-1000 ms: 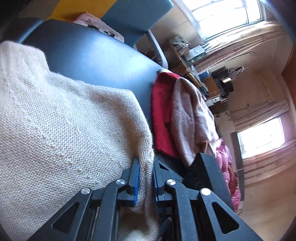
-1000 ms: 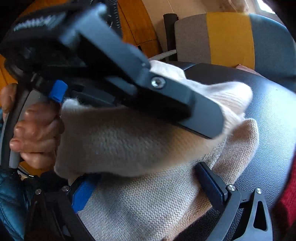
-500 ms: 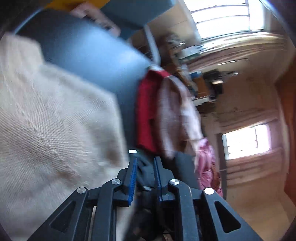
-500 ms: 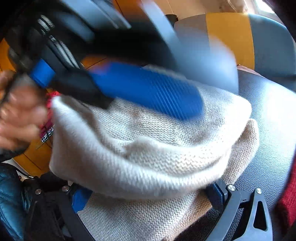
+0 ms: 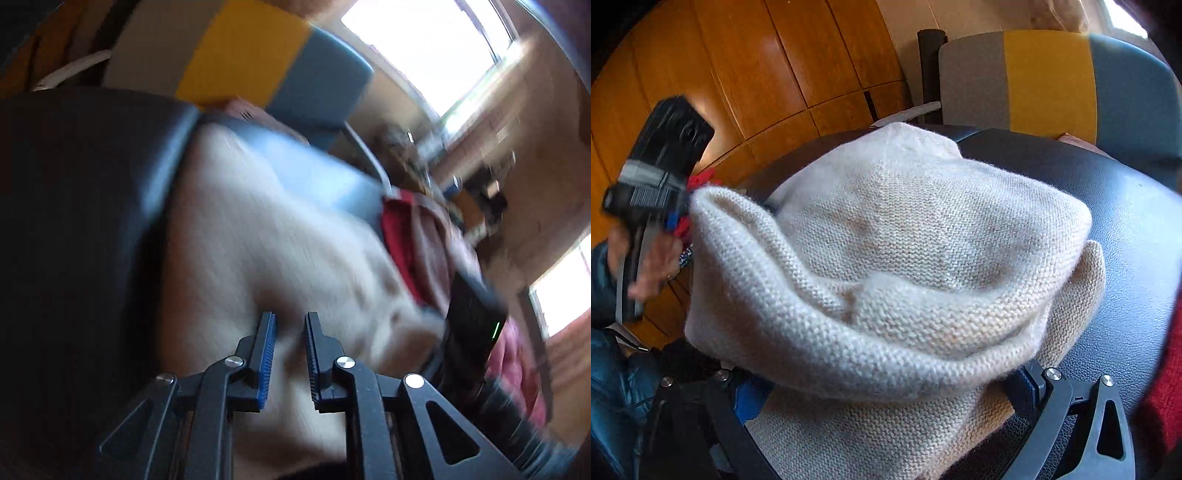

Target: Fold clothes

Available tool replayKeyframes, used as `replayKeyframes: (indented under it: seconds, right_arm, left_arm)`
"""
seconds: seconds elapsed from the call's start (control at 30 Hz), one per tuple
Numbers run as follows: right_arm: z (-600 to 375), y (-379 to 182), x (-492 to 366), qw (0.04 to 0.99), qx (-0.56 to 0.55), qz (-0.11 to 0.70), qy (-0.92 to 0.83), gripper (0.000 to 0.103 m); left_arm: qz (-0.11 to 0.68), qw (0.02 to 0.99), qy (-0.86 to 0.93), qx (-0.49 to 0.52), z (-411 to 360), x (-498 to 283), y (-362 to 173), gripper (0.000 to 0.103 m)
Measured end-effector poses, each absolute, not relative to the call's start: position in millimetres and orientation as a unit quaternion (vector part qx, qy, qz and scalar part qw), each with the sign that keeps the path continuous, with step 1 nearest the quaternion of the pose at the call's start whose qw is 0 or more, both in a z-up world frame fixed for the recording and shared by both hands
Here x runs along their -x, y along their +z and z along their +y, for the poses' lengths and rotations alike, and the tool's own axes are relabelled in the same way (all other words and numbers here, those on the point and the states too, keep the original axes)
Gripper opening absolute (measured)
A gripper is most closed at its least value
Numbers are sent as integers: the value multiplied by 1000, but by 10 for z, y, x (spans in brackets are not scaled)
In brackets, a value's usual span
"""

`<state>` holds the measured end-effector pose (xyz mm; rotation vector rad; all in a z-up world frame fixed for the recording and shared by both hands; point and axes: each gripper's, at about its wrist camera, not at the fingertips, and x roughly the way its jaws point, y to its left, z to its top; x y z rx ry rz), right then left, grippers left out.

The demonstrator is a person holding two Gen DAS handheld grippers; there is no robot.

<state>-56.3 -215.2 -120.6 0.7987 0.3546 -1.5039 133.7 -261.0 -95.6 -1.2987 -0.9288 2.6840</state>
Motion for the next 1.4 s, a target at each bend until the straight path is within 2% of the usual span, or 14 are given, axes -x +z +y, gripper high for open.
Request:
replayKeyframes:
  seconds: [0.13,0.17,0.27,0.4,0.6,0.8,1.03,1.23,1.33,1.4]
  right_arm:
    - [-2161,-1145,484,621,-349,179,-678,103]
    - [-1899,-1057,417,617,-349,185,-681,103]
    - [-1570,-943,330,612,-355,181,-683,103]
    - [-1120,-883,321,605,-390,127,-683,103]
    - [-810,-635,296,593,-424,23,-684,103]
    - [-1195,-501,516,584,-412,-19,-699,103]
    - [-1481,-469,760,533,-421,-42,-733,103]
    - [-1565,-494,1059,502,-456,-78,-731,102]
    - [-1629,-568,1247,499,-484,-106,-711,95]
    - [-1692,-647,1387,492,-504,-135,-697,85]
  left_arm:
    - [-248,19,864,438,-2349,-1283,-1087,15]
    - [-242,20,865,439,-2325,-1273,-1080,15]
    - [-264,36,859,436,-2408,-1290,-1048,15]
    - [-256,86,859,435,-2285,-1318,-1035,15]
    - [-170,170,852,465,-1805,-1214,-1094,16]
    - [-199,193,847,454,-1868,-1240,-992,16]
    - [-226,132,864,431,-2264,-1428,-926,17]
    - [-244,114,860,433,-2356,-1390,-1091,17]
    - [-239,115,862,431,-2346,-1372,-1113,18]
    - [-235,117,864,430,-2323,-1349,-1125,19]
